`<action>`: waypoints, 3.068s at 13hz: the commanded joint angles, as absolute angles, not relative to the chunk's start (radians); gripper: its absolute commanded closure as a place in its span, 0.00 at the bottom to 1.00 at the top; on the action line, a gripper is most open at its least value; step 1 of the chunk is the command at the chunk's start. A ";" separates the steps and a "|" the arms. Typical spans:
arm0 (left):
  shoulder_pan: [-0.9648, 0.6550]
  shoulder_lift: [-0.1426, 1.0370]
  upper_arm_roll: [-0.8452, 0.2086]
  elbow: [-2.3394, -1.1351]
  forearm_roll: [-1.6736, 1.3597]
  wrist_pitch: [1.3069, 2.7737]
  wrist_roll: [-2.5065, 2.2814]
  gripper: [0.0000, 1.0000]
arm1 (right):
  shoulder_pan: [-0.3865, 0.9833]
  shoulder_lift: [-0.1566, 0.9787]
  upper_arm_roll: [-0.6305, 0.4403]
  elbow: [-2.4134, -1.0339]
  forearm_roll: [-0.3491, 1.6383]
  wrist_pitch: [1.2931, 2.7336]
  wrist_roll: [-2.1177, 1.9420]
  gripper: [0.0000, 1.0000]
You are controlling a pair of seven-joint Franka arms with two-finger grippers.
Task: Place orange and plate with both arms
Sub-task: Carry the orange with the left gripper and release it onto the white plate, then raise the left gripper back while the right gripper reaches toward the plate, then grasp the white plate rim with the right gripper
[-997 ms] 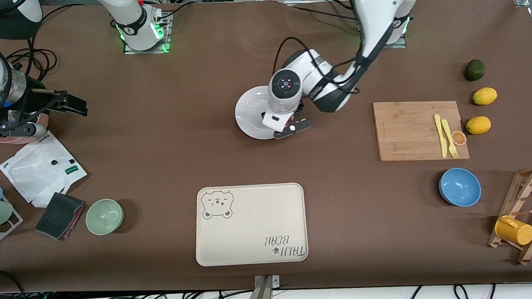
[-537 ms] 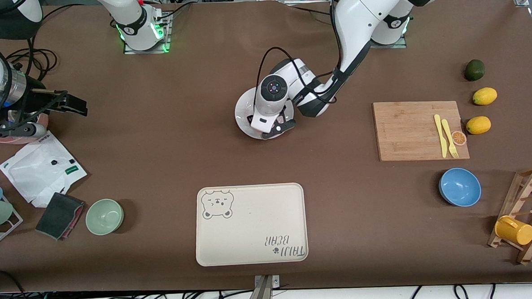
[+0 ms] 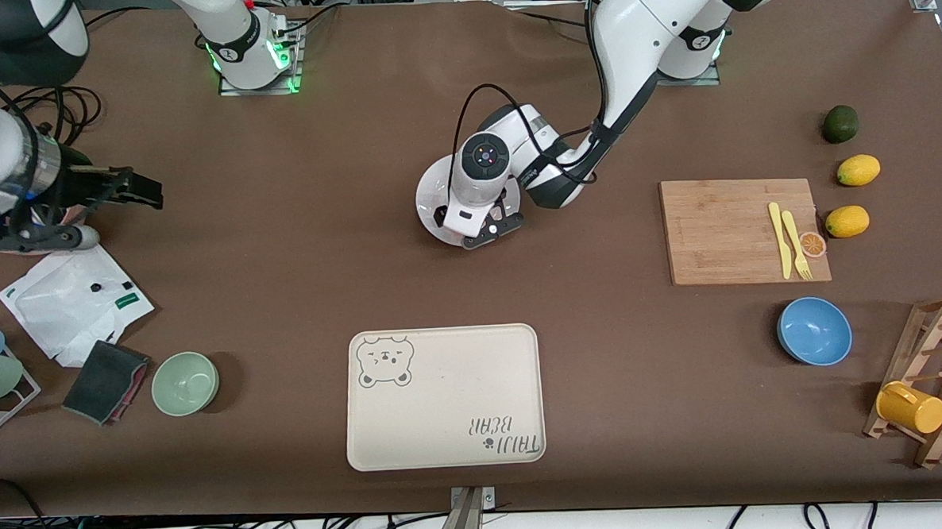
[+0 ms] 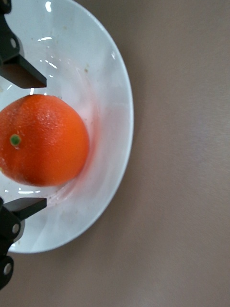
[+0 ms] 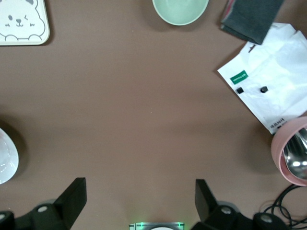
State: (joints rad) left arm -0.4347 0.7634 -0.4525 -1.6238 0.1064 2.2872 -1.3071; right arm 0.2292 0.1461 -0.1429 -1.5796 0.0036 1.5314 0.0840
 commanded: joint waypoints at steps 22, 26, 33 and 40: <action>-0.031 -0.014 -0.055 -1.743 -0.008 1.736 -0.066 0.00 | 0.275 0.307 -0.089 -2.164 0.958 2.029 -0.532 0.00; -0.006 0.009 -0.049 -1.691 -0.029 1.614 -0.071 0.00 | 0.276 0.377 -0.019 -2.134 1.087 2.049 -0.548 0.00; 0.008 0.026 -0.055 -1.674 -0.074 1.614 -0.075 0.00 | 0.318 0.483 0.017 -2.054 1.183 2.100 -0.552 0.00; 0.012 0.023 -0.057 -1.681 -0.067 1.608 -0.072 0.00 | 0.397 0.577 0.017 -1.988 1.292 2.157 -0.615 0.00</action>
State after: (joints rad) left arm 0.0030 0.0165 -0.0518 -1.6996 -0.0600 1.6300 -0.0850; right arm 0.3891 0.5492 0.0178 -2.0214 1.2670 2.1535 -0.5804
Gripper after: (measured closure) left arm 0.000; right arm 0.000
